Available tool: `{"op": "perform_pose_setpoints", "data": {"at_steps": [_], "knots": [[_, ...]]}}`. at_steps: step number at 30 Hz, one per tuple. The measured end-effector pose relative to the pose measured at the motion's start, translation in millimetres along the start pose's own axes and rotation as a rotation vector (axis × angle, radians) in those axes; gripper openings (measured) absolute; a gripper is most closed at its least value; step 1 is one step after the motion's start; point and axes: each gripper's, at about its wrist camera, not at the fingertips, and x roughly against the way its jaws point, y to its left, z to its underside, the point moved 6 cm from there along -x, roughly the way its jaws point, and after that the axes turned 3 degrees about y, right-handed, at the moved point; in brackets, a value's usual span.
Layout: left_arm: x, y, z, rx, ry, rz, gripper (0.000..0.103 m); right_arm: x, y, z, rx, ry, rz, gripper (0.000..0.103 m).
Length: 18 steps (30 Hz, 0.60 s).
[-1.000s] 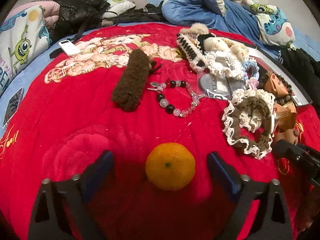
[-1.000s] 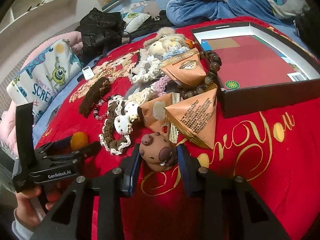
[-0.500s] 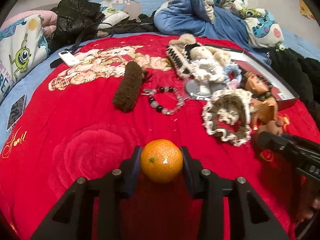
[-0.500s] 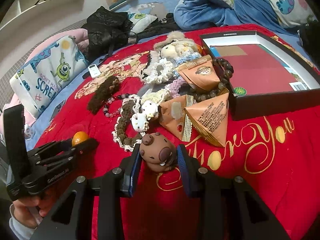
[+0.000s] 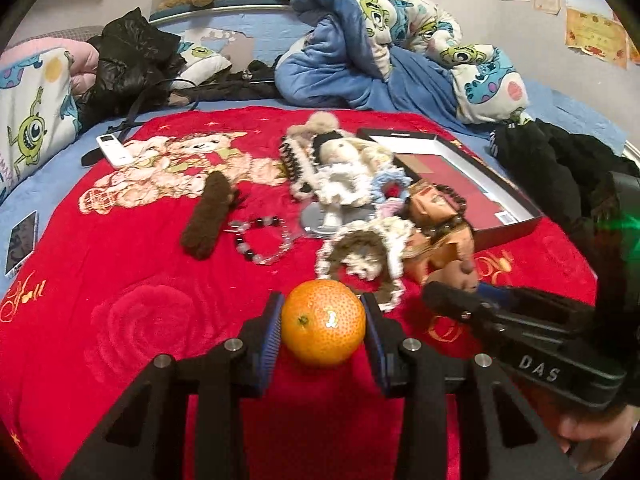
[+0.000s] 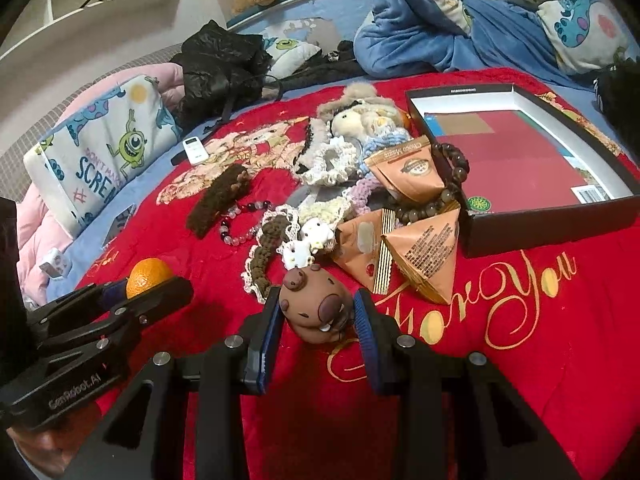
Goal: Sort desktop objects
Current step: 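Carry the orange in the left tool and the clay figure in the right tool over the black box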
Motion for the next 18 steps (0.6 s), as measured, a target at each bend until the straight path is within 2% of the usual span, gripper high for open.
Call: {"op": "perform_pose_setpoints", "data": {"at_steps": [10, 18], "knots": [[-3, -42, -7, -0.019, -0.009, 0.034, 0.039, 29, -20, -3, -0.019, -0.046, 0.025, 0.034], [-10, -86, -5, -0.072, -0.001, 0.06, 0.039, 69, -68, 3, -0.068, -0.089, 0.084, 0.034]]}}
